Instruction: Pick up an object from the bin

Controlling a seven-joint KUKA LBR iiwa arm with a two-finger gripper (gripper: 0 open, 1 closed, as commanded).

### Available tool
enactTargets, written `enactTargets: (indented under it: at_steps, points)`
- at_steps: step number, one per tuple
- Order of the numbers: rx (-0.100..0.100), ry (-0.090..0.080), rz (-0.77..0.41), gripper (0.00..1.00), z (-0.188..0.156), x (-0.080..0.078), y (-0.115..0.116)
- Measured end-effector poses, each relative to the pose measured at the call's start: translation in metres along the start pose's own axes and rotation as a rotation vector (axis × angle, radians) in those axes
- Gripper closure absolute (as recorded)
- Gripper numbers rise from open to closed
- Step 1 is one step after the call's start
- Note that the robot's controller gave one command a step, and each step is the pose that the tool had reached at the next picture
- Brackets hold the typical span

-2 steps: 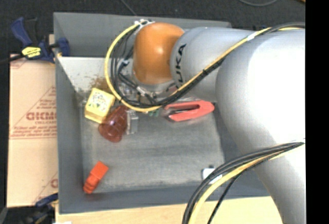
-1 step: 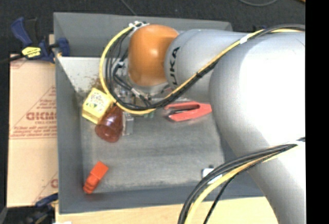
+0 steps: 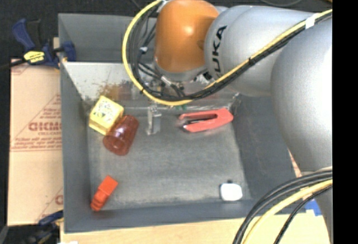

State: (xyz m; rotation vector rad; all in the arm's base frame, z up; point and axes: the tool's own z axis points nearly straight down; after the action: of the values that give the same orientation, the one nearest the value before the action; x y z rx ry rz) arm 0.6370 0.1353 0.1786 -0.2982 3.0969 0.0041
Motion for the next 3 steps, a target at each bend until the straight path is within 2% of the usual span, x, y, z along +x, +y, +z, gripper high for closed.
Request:
enactTargets:
  at_steps: [1, 2, 3]
  points:
    - [-0.003, 0.0, 0.024, 0.0, 0.067, -0.005, 0.029]
    - [0.014, -0.004, 0.012, 1.0, 0.127, -0.009, 0.022]
    - [0.011, -0.009, 0.003, 1.0, 0.123, -0.006, 0.025]
